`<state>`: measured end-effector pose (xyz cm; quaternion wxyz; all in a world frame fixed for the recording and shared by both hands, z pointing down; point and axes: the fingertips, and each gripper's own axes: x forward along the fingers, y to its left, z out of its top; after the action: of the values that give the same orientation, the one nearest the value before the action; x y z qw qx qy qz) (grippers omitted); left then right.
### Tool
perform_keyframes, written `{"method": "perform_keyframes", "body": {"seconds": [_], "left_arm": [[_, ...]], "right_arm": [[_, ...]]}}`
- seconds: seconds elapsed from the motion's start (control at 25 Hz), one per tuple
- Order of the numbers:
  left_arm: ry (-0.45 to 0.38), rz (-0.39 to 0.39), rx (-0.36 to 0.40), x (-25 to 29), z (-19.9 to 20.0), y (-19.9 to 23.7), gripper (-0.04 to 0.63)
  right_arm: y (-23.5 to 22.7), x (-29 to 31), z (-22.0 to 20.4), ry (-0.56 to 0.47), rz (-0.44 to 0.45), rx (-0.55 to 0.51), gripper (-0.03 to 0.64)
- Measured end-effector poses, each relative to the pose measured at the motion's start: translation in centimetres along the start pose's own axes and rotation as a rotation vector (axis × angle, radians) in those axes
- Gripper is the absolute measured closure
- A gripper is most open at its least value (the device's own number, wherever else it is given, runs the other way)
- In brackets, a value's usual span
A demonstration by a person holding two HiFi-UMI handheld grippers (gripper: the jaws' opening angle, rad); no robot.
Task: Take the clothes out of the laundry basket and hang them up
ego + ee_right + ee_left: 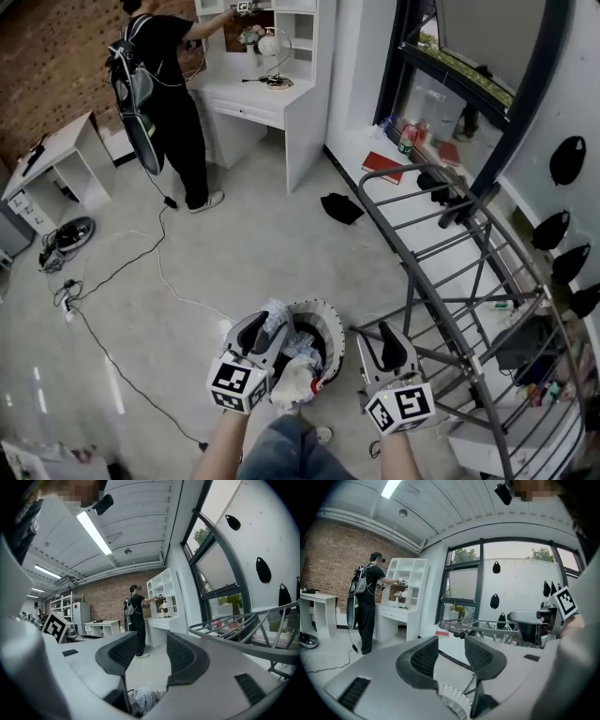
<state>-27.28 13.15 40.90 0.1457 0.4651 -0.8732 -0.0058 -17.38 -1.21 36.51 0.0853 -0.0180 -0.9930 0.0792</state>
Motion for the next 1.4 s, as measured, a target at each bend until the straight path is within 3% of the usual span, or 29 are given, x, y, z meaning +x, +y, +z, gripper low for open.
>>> {"method": "perform_keyframes", "body": {"seconds": [0.2, 0.44, 0.76, 1.04, 1.24, 1.4], "left_arm": [[0.029, -0.002, 0.001, 1.8, -2.6, 2.7, 0.414], [0.063, 0.035, -0.013, 5.3, -8.2, 7.3, 0.414], [0.12, 0.102, -0.013, 10.4, -20.2, 12.8, 0.414], [0.193, 0.134, -0.08, 13.8, -31.7, 15.3, 0.414], [0.207, 0.141, -0.112, 15.7, -36.6, 17.4, 0.414], [0.226, 0.133, -0.114, 16.6, -39.1, 18.1, 0.416]], "right_arm": [[0.3, 4.8, -2.8, 0.032, 0.04, 0.003, 0.439], [0.2, 12.1, -9.7, 0.105, 0.118, 0.002, 0.439], [0.4, 21.1, -25.0, 0.256, 0.206, 0.007, 0.439], [-0.3, 25.4, -40.0, 0.443, 0.244, 0.031, 0.439], [-0.4, 28.7, -49.3, 0.556, 0.277, -0.013, 0.439], [-0.2, 30.6, -54.2, 0.629, 0.31, -0.044, 0.439]]}}
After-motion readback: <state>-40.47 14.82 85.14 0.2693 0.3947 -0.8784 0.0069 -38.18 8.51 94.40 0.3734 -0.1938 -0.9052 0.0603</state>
